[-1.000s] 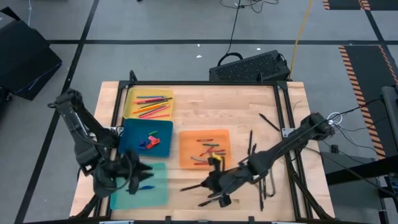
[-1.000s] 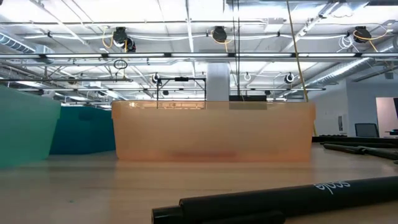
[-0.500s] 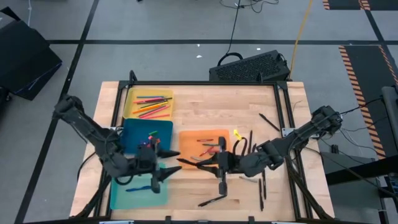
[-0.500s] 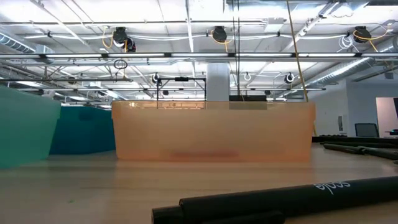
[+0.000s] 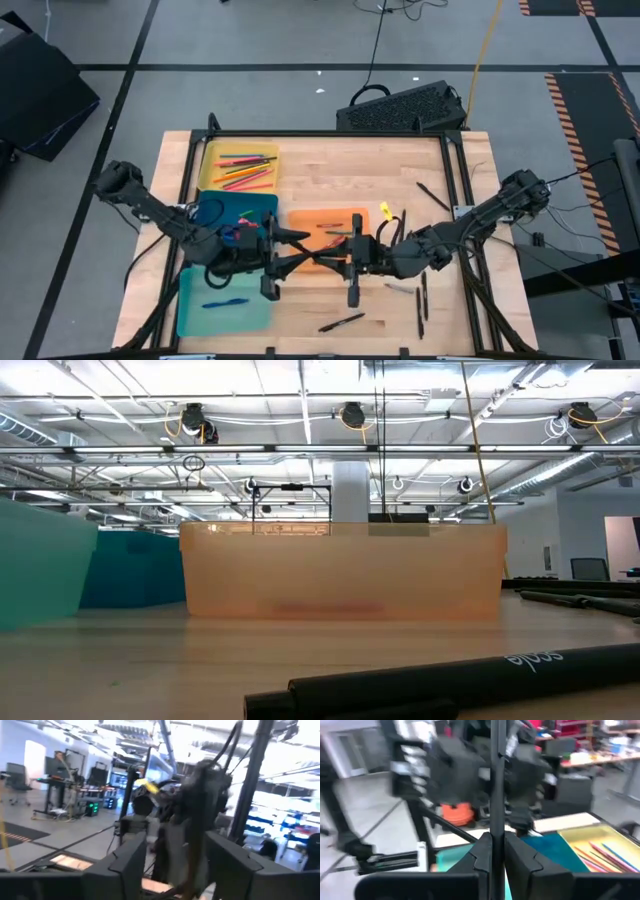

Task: Sort crayons/erasers/pens/pencils in bins
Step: Put the black pen into the green bin

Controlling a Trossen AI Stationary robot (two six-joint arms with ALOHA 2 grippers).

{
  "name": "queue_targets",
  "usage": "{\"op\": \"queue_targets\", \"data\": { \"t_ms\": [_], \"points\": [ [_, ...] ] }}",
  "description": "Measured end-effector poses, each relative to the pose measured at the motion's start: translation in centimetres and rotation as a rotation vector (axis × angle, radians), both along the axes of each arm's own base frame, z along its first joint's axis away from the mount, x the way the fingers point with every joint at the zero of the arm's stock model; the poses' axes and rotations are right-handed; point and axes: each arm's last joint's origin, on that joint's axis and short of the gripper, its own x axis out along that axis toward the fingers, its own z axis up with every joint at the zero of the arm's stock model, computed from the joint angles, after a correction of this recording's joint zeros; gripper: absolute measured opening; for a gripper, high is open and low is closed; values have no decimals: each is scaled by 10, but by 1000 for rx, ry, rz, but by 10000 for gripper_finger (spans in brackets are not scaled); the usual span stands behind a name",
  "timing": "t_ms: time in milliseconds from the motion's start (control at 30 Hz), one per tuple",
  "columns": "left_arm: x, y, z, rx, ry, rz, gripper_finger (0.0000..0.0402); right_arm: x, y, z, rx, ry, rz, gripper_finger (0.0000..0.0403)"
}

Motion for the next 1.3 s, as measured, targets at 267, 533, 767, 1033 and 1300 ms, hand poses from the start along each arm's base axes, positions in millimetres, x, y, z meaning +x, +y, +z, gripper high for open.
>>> {"op": "queue_targets", "data": {
  "t_ms": [267, 533, 767, 1033, 1300],
  "points": [
    [4, 5, -4, 20, 48, -30, 32, 1, -3, -19, 30, -39, -41, 26],
    [-4, 7, -3, 19, 120, -50, 33, 1, -4, -18, -23, -64, -47, 69],
    [-47, 18, 4, -7, 347, -102, 27, -8, 1, -19, -164, 13, 44, 154],
    [-88, -4, -63, -285, 1081, -304, 31, -27, 18, -63, -181, 422, 212, 183],
    [-99, -38, -127, -228, 1601, -279, 31, -21, 47, -129, -130, 721, 361, 181]
  ]
}}
